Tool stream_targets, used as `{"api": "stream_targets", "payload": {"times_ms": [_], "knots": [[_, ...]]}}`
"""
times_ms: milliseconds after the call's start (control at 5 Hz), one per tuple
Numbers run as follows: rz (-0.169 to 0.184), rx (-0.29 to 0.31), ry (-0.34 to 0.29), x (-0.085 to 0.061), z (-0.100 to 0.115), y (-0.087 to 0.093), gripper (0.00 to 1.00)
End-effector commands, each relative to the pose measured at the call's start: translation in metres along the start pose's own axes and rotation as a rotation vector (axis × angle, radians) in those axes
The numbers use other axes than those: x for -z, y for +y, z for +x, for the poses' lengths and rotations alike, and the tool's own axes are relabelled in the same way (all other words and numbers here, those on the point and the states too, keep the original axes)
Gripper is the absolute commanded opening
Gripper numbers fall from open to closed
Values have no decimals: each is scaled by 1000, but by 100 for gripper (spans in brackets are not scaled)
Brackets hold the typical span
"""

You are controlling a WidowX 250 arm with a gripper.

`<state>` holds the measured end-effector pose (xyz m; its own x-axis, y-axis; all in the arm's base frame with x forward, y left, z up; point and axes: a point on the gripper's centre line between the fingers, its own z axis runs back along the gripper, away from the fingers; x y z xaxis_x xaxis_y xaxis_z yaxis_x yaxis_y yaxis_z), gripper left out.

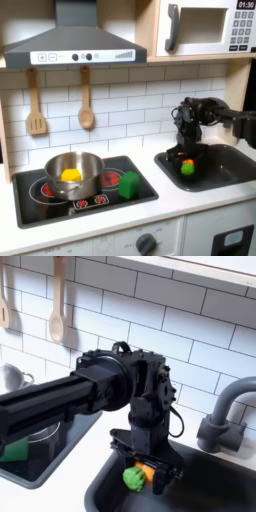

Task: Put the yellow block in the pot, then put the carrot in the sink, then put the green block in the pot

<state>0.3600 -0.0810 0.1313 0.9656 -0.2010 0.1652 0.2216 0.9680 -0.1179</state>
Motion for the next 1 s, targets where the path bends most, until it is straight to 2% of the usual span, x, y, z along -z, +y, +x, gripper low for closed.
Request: {"api": "stream_targets", "payload": {"times_ms": [0, 200, 400, 600, 800], "knots": [[-4, 0, -24, -12, 1, 1, 100], [-12, -6, -26, -16, -1, 4, 100], [-10, -42, -58, -36, -2, 14, 100], [-4, -43, -101, -57, -5, 18, 100], [-7, -68, -126, -69, -15, 26, 100]]}}
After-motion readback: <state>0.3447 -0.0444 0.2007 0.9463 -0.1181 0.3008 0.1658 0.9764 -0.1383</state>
